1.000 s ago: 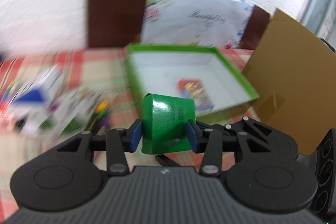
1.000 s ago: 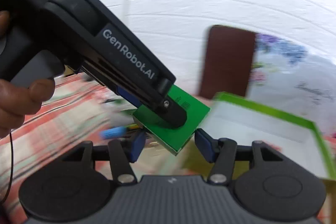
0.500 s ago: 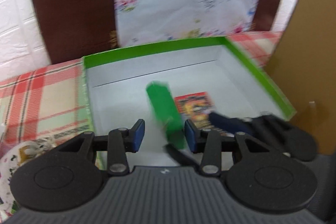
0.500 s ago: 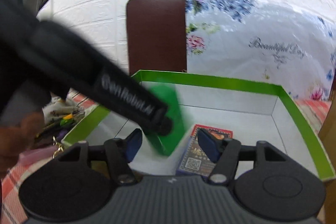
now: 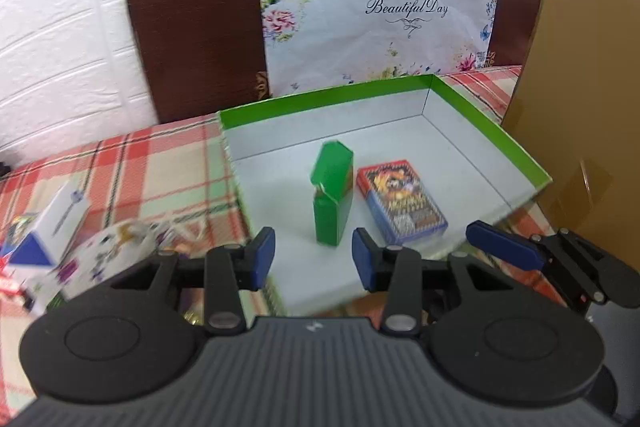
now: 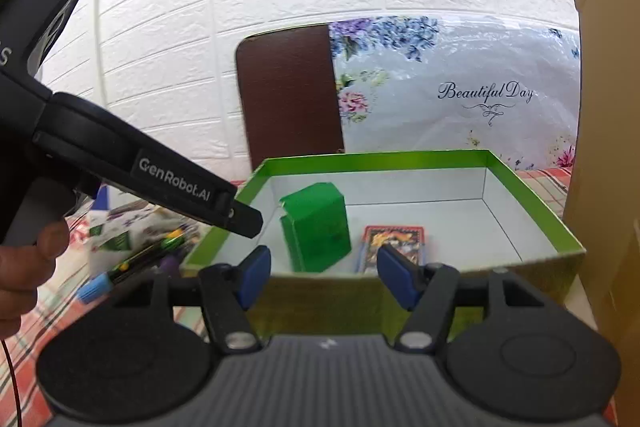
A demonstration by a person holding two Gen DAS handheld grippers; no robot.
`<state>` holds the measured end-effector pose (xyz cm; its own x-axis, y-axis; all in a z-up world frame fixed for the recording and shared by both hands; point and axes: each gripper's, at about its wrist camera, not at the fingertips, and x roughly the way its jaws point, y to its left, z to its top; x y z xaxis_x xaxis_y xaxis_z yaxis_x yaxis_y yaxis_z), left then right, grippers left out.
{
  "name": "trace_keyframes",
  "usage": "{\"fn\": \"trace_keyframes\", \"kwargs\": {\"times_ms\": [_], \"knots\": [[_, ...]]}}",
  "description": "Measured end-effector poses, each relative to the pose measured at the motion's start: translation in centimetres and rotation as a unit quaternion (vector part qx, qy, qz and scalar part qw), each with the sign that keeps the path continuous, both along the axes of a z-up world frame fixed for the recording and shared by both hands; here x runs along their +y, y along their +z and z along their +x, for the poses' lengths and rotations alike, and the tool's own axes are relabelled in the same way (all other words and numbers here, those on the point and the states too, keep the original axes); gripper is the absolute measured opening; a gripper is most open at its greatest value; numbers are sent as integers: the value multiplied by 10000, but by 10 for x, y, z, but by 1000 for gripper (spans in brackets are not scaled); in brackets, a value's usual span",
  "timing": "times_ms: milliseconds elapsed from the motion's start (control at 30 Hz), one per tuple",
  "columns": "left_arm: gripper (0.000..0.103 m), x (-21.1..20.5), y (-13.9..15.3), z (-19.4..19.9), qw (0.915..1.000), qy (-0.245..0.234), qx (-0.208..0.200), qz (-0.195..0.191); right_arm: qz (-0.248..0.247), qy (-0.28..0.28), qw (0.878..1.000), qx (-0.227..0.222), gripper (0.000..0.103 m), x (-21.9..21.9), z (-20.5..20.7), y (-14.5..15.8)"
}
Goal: Organize objects
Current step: 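Withdraw the left gripper from the green box toward the HP box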
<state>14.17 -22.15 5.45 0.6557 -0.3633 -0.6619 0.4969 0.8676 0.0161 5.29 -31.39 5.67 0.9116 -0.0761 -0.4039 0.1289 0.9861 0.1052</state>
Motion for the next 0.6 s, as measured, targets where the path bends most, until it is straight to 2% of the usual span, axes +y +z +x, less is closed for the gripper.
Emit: {"fn": "trace_keyframes", "kwargs": {"times_ms": [300, 600], "knots": [[45, 35, -2, -32, 9988, 389, -102, 276, 9, 420, 9989, 211, 61, 44, -24, -2], [45, 85, -10, -37, 9951, 952, 10, 270, -38, 801, 9962, 353, 61, 83, -28, 2]]}}
